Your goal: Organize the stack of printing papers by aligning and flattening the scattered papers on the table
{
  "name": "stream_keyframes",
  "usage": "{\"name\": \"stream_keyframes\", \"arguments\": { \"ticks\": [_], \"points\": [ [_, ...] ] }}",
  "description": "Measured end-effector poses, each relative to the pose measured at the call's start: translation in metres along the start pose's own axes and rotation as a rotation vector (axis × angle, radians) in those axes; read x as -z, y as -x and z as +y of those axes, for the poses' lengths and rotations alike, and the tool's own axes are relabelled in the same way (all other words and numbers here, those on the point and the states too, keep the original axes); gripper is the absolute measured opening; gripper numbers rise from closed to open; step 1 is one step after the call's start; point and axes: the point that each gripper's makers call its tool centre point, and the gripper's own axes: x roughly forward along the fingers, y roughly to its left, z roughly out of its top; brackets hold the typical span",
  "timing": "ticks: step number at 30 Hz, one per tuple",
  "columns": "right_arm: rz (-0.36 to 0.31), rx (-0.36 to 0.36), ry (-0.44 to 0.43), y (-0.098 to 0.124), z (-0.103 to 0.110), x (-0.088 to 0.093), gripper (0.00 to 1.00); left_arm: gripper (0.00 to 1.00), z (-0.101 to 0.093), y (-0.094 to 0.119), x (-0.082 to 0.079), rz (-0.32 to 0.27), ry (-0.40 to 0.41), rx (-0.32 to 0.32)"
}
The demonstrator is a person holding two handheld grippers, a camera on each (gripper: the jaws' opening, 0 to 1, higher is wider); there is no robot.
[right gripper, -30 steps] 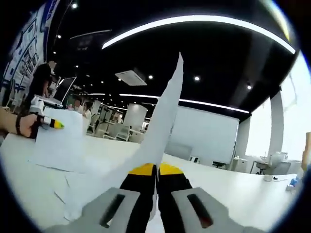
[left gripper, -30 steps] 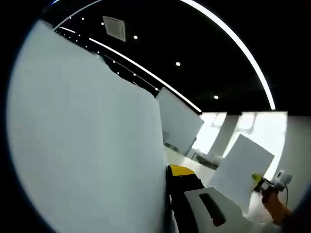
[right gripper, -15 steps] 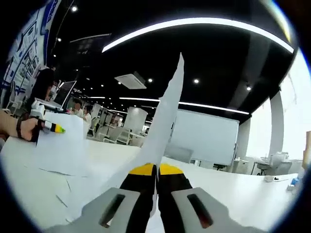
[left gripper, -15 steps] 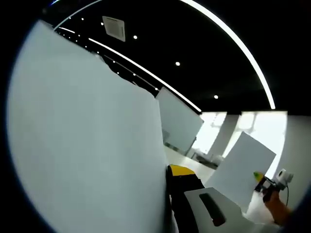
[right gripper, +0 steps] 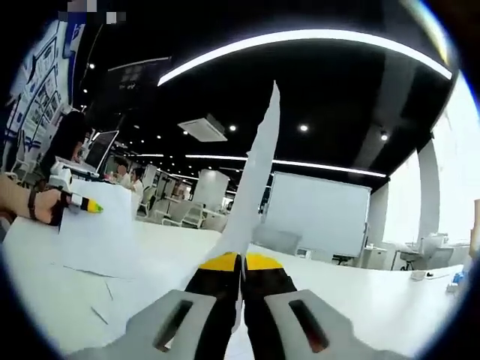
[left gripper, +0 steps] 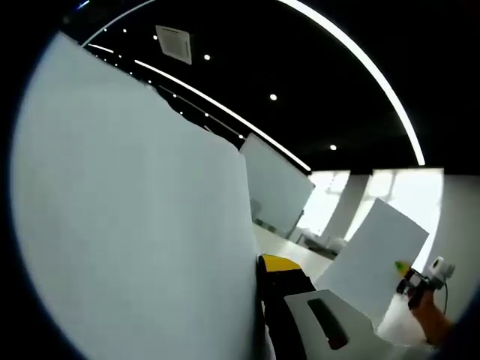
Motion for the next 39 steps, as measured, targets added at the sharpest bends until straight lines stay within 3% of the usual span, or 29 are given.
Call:
{"name": "stream_keyframes", "arguments": {
  "ticks": [2, 14, 24, 30, 39],
  "points": [
    [-0.017, -0.024, -0.037, 0.001, 0.0, -0.003, 0.0, 0.07, 0.0, 0.0, 0.0, 0.0, -0.001, 0.0],
    [-0.024, -0.015, -0.057, 0.001, -0.004, -0.005, 0.0, 0.07, -0.008, 0.0, 0.004, 0.014, -0.03, 0.002],
    [-0.04, -0.03, -0.081, -0.001, -0.002, -0.02, 0.0, 0.07, -0.016, 0.001, 0.005, 0.019, -0.034, 0.004],
    [-0.087, -0.1, -0.252, 0.001, 0.002, -0.034, 0.0, 0.07, -0.016, 0.001, 0.005, 0.02, -0.031, 0.007],
    [-0.078, -0.134, -0.26, 0.003, 0.005, -0.04, 0.0, 0.07, -0.017, 0.001, 0.006, 0.022, -0.026, 0.008]
  ]
}}
